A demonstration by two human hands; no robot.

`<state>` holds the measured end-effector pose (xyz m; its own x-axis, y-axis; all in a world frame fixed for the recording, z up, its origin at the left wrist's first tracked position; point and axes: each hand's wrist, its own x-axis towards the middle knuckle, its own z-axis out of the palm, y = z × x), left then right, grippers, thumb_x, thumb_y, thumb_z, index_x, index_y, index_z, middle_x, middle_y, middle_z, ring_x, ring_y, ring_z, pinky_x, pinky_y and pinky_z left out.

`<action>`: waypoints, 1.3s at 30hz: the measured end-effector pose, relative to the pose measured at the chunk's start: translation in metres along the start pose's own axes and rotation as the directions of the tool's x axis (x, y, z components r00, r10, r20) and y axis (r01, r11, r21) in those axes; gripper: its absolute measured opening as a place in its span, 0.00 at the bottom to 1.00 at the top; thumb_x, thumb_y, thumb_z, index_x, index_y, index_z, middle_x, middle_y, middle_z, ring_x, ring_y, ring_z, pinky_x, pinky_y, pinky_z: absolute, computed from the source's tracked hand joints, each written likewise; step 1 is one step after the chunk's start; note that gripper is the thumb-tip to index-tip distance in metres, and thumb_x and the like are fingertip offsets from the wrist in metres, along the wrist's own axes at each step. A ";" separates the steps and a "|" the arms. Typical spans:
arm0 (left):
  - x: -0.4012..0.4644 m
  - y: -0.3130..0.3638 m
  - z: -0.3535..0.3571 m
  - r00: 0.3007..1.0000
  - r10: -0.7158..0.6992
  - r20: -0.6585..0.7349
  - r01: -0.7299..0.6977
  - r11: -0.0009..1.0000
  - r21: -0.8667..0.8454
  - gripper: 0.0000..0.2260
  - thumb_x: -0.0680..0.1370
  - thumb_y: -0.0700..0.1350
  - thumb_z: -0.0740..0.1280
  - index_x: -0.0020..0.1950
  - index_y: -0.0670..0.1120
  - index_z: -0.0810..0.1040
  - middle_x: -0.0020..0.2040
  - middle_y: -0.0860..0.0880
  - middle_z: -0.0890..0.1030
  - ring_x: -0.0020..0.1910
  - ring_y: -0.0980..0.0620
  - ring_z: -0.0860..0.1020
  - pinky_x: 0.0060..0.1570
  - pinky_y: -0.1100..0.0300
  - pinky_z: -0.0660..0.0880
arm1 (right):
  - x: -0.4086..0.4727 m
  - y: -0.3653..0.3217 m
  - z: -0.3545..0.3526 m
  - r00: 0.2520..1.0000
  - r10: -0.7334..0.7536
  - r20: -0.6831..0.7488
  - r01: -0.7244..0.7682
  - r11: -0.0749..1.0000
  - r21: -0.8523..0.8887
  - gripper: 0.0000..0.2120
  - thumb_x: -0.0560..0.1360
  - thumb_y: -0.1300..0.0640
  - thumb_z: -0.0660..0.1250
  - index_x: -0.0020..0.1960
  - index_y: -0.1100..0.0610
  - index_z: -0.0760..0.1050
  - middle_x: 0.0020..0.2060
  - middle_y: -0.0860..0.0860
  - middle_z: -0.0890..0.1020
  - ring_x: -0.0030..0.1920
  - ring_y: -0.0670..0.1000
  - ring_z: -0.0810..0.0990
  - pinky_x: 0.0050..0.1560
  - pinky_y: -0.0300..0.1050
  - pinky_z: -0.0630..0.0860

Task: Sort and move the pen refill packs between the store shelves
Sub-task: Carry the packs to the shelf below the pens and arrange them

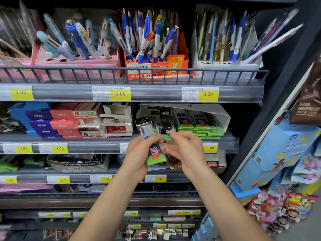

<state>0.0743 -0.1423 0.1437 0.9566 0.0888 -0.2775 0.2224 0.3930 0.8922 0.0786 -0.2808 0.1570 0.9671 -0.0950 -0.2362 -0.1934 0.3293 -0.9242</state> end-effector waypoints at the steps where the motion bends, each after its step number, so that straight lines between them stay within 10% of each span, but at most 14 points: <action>1: 0.002 0.001 0.000 1.000 0.012 0.001 -0.012 1.000 0.007 0.06 0.77 0.39 0.75 0.53 0.40 0.84 0.44 0.42 0.87 0.34 0.49 0.84 0.31 0.58 0.80 | -0.001 0.004 -0.004 0.997 -0.070 -0.017 0.065 0.978 -0.196 0.13 0.79 0.50 0.72 0.56 0.58 0.76 0.37 0.53 0.87 0.37 0.54 0.88 0.38 0.50 0.85; 3: 0.005 0.005 -0.001 1.000 0.031 0.002 -0.031 0.999 0.037 0.03 0.77 0.38 0.75 0.50 0.41 0.84 0.43 0.43 0.87 0.34 0.50 0.84 0.33 0.58 0.80 | 0.000 0.013 -0.017 0.888 -0.460 0.014 0.331 0.619 -0.712 0.12 0.79 0.45 0.69 0.54 0.52 0.77 0.36 0.46 0.86 0.39 0.49 0.85 0.43 0.53 0.83; 5: 0.010 0.009 -0.002 0.999 0.037 0.008 -0.038 0.996 0.076 0.02 0.78 0.36 0.74 0.50 0.40 0.84 0.44 0.41 0.87 0.34 0.50 0.84 0.34 0.58 0.81 | 0.003 0.016 -0.027 0.588 -0.737 0.333 0.548 0.060 -0.834 0.13 0.79 0.52 0.69 0.61 0.55 0.78 0.51 0.48 0.84 0.53 0.51 0.82 0.53 0.50 0.80; 8: 0.015 0.014 -0.003 0.999 0.031 0.023 -0.034 0.992 0.124 0.04 0.78 0.34 0.72 0.52 0.38 0.84 0.44 0.40 0.87 0.34 0.51 0.84 0.33 0.59 0.81 | 0.026 0.005 -0.030 0.471 -0.509 0.720 0.691 -0.294 -0.660 0.23 0.79 0.59 0.69 0.73 0.59 0.73 0.72 0.55 0.75 0.74 0.57 0.70 0.74 0.55 0.69; 12: 0.013 0.015 -0.009 0.999 0.042 0.008 -0.043 0.978 0.204 0.05 0.82 0.39 0.68 0.53 0.39 0.83 0.40 0.41 0.85 0.33 0.49 0.83 0.35 0.56 0.80 | 0.048 -0.006 -0.022 0.548 -0.292 0.784 0.687 -0.377 -0.621 0.20 0.83 0.56 0.65 0.74 0.51 0.73 0.73 0.52 0.75 0.73 0.56 0.72 0.71 0.59 0.70; 20: 0.003 0.029 -0.011 0.998 0.065 0.001 -0.061 0.935 0.349 0.07 0.69 0.43 0.64 0.44 0.43 0.71 0.42 0.41 0.71 0.44 0.42 0.70 0.47 0.45 0.67 | 0.056 0.004 -0.005 0.517 -0.449 0.728 0.487 -0.545 -0.682 0.15 0.78 0.57 0.69 0.63 0.51 0.80 0.59 0.54 0.84 0.52 0.58 0.84 0.52 0.54 0.74; 24: 0.023 0.026 -0.011 0.967 0.247 -0.055 -0.173 0.803 0.571 0.27 0.79 0.40 0.70 0.78 0.41 0.68 0.45 0.35 0.85 0.43 0.44 0.83 0.47 0.49 0.81 | 0.060 0.005 -0.009 0.503 -0.450 0.738 0.477 -0.568 -0.671 0.22 0.77 0.55 0.70 0.70 0.48 0.74 0.61 0.55 0.83 0.55 0.60 0.82 0.52 0.57 0.74; 29: 0.041 0.019 -0.003 0.866 0.491 -0.092 -0.303 0.663 0.685 0.09 0.81 0.43 0.72 0.48 0.53 0.73 0.36 0.50 0.83 0.38 0.52 0.81 0.35 0.60 0.73 | 0.066 0.006 -0.018 0.476 -0.498 0.725 0.493 -0.531 -0.689 0.14 0.81 0.49 0.64 0.64 0.50 0.80 0.61 0.51 0.83 0.58 0.58 0.81 0.55 0.56 0.72; 34: 0.045 0.011 0.003 0.791 0.609 -0.063 -0.371 0.558 0.743 0.03 0.82 0.42 0.67 0.52 0.49 0.78 0.44 0.56 0.80 0.41 0.61 0.77 0.37 0.75 0.70 | 0.068 0.009 -0.022 0.420 -0.542 0.728 0.524 -0.510 -0.682 0.10 0.80 0.51 0.66 0.57 0.52 0.83 0.56 0.51 0.85 0.54 0.57 0.82 0.51 0.55 0.73; 39: 0.036 0.008 0.003 0.788 0.616 0.004 -0.384 0.487 0.785 0.15 0.79 0.47 0.67 0.64 0.47 0.82 0.50 0.48 0.86 0.48 0.44 0.82 0.49 0.49 0.79 | 0.066 0.010 -0.016 0.449 -0.557 0.698 0.503 -0.488 -0.713 0.12 0.81 0.51 0.63 0.53 0.56 0.84 0.53 0.52 0.85 0.51 0.58 0.82 0.50 0.54 0.73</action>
<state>0.1110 -0.1390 0.1423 0.8913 0.3087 0.3320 -0.1112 -0.5611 0.8202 0.1378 -0.2993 0.1276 0.6578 0.4297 0.6186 0.4628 -0.8786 0.1181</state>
